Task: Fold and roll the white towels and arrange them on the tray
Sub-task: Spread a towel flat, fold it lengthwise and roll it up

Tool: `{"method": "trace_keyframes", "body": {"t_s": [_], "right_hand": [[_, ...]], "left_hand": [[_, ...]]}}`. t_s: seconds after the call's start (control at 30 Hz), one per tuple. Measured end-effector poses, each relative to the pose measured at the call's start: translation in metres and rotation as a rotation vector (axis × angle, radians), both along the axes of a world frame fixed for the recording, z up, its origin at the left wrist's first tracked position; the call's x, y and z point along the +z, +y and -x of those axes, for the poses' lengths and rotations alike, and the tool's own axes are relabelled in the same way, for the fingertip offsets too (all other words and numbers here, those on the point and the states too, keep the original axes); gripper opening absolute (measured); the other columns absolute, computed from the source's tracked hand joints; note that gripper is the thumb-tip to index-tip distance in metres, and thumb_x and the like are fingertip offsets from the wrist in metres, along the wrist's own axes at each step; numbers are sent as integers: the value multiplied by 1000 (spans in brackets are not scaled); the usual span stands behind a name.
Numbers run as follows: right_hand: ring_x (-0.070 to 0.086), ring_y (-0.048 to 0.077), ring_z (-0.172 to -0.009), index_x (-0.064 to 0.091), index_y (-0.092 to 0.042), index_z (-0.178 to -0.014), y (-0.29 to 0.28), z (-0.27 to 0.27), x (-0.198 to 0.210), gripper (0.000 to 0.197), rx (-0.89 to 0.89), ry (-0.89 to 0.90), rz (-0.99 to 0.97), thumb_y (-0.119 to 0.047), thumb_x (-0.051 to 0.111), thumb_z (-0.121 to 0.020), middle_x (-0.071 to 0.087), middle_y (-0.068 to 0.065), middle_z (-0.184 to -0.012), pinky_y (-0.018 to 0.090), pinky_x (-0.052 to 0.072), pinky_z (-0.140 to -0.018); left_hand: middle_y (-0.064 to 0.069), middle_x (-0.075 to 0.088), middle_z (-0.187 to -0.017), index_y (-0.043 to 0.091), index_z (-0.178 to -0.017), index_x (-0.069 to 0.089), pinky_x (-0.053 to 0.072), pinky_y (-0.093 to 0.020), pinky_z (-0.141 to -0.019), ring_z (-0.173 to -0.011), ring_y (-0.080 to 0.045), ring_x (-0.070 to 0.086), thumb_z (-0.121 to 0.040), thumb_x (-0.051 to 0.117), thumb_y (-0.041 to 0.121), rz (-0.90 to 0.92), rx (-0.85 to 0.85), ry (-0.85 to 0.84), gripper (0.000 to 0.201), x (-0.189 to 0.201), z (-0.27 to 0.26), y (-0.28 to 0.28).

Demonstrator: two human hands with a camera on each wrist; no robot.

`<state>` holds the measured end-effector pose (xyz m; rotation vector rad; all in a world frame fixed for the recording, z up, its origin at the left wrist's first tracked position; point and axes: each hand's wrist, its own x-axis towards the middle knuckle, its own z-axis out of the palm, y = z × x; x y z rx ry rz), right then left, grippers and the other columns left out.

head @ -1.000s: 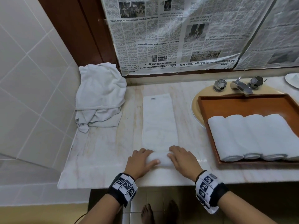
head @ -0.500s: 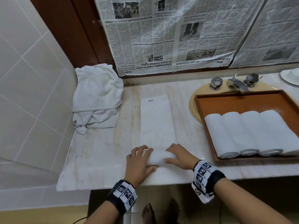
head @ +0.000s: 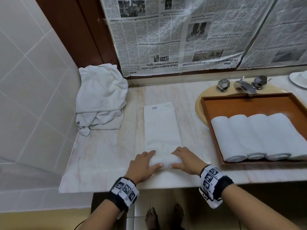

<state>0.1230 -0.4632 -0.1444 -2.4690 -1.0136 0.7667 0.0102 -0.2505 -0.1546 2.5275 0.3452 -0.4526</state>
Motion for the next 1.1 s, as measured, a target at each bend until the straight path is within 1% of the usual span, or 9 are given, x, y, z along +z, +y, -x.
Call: {"method": "trace_keyframes", "body": {"t_s": [0.1, 0.2, 0.37, 0.47, 0.57, 0.7, 0.8, 0.93, 1.1], "right_hand": [[47, 21, -115, 57, -19, -127, 6, -12, 7, 56, 63, 112, 85, -59, 61, -88, 54, 3, -122, 33, 38, -97], [54, 22, -113, 58, -17, -126, 4, -10, 7, 55, 28, 188, 33, -59, 55, -91, 59, 2, -124, 32, 41, -94], [54, 28, -112, 47, -18, -137, 0, 14, -3, 74, 21, -382, 63, -66, 22, -88, 52, 4, -129, 43, 46, -86], [56, 30, -108, 49, -14, -135, 1, 18, -15, 77, 91, -446, 88, -67, 40, -80, 55, 7, -124, 43, 49, -79], [49, 28, -117, 44, -13, -138, 3, 12, -16, 72, 83, -386, 80, -64, 44, -86, 50, 6, -130, 40, 47, -88], [38, 22, -125, 46, -15, -140, 8, -4, -3, 67, -8, -62, -6, -59, 56, -90, 45, 4, -133, 36, 37, -104], [36, 23, -128, 47, -21, -142, 4, -7, 4, 61, -39, 80, 12, -57, 54, -93, 44, 4, -135, 36, 33, -107], [49, 27, -118, 46, -18, -138, -2, 9, 1, 53, -56, -336, -16, -50, 43, -96, 48, 4, -132, 41, 46, -90], [60, 30, -105, 53, -12, -127, 4, 24, -8, 75, 3, -436, 62, -50, 78, -67, 57, 7, -118, 39, 54, -76]], "left_hand": [[11, 42, -142, 44, -144, 38, 39, -43, -100, -127, -18, 40, -89, 39, 76, -100, -8, -160, 64, -1, 9, -7], [10, 49, -134, 45, -136, 47, 40, -43, -103, -123, -18, 44, -76, 31, 89, 63, 40, -65, 76, -4, 9, -5], [4, 56, -117, 38, -122, 60, 44, -43, -101, -116, -21, 51, -68, 28, 98, 163, 152, -17, 86, -9, -13, 3], [4, 52, -123, 34, -122, 59, 44, -44, -99, -118, -21, 46, -80, 41, 85, 67, 248, -52, 68, -6, -17, -5], [8, 40, -134, 37, -130, 53, 42, -43, -97, -124, -22, 37, -85, 42, 78, -23, 236, -215, 62, -2, -7, -15], [12, 34, -143, 45, -138, 43, 42, -41, -97, -128, -19, 32, -83, 46, 79, -186, -1, -298, 64, -9, 7, -19], [12, 38, -140, 47, -137, 45, 40, -40, -98, -125, -19, 36, -84, 54, 74, -96, -18, -215, 61, -6, 1, -10], [7, 53, -126, 44, -130, 57, 41, -36, -102, -120, -18, 49, -68, 61, 82, 151, 30, -63, 73, 2, -27, 9], [9, 62, -121, 34, -125, 64, 35, -22, -91, -116, -12, 55, -81, 70, 64, 267, 102, -83, 54, 5, -36, 9]]}}
